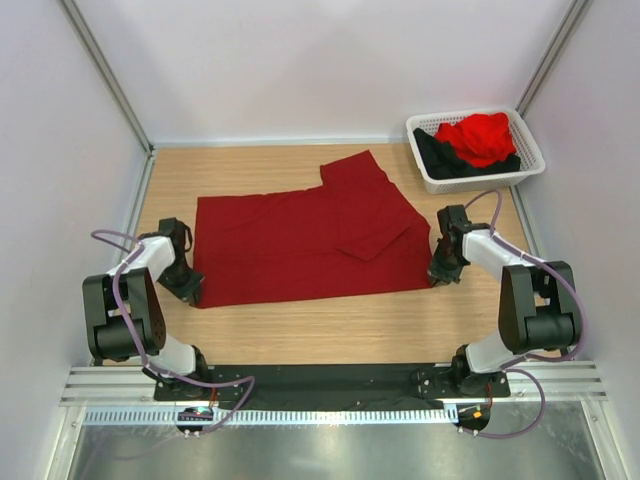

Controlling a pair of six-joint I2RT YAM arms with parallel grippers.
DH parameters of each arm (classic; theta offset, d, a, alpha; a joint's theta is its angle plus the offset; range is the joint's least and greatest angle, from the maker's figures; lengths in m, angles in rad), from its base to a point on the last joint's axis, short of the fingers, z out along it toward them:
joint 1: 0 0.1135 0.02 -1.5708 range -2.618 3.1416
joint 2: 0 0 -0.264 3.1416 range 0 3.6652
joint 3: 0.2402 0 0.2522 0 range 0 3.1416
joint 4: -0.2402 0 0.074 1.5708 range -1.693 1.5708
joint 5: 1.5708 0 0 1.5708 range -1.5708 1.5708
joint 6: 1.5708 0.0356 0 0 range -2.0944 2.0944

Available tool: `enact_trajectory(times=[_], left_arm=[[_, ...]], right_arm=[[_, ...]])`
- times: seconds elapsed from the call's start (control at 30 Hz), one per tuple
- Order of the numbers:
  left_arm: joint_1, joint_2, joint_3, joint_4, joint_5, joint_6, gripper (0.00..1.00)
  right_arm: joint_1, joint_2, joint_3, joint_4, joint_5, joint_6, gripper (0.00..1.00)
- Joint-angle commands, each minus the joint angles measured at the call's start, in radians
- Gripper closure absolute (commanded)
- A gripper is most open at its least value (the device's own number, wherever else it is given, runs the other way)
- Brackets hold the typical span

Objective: Fold and stack the t-shirts
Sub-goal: Fold the tshirt

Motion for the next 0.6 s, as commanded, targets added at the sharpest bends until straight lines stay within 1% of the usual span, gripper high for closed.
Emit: enact_trajectory(times=[0.0, 0.17, 0.23, 0.27, 0.33, 0.37, 0.4, 0.43, 0.47, 0.5, 0.53, 0.57], left_arm=[[0.021, 0.025, 0.016, -0.019, -0.064, 0.044, 1.00], [0.020, 0.029, 0.017, -0.068, -0.061, 0.009, 0.99], [0.023, 0.035, 0.031, -0.112, -0.094, -0.024, 0.97], [0.021, 0.035, 0.042, -0.164, -0.105, -0.061, 0.95], [0.024, 0.016, 0.039, -0.211, -0.108, -0.084, 0.82], [0.024, 0.003, 0.033, -0.225, -0.110, -0.112, 0.73], [0.024, -0.012, 0.031, -0.237, -0.102, -0.121, 0.55], [0.024, -0.055, 0.033, -0.258, -0.099, -0.129, 0.45], [0.024, -0.075, 0.033, -0.274, -0.099, -0.162, 0.35], [0.024, -0.099, 0.036, -0.284, -0.096, -0.175, 0.23], [0.024, -0.141, 0.039, -0.306, -0.096, -0.187, 0.20], [0.024, -0.164, 0.041, -0.318, -0.097, -0.205, 0.17]], right_arm=[[-0.019, -0.043, -0.034, -0.072, 0.133, 0.015, 0.99], [-0.020, -0.100, -0.038, -0.127, 0.133, 0.044, 0.99], [-0.021, -0.122, -0.031, -0.152, 0.144, 0.068, 0.99], [-0.021, -0.131, -0.026, -0.154, 0.142, 0.069, 0.95], [-0.021, -0.157, -0.022, -0.163, 0.141, 0.067, 0.82], [-0.021, -0.165, -0.014, -0.164, 0.138, 0.055, 0.67], [-0.021, -0.174, -0.006, -0.170, 0.138, 0.046, 0.60], [-0.021, -0.180, 0.018, -0.186, 0.141, 0.026, 0.54], [-0.019, -0.183, 0.032, -0.192, 0.136, 0.010, 0.45], [-0.017, -0.198, 0.049, -0.195, 0.133, 0.000, 0.43], [0.002, -0.205, 0.090, -0.206, 0.141, -0.007, 0.41], [0.016, -0.211, 0.113, -0.210, 0.152, -0.023, 0.36]])
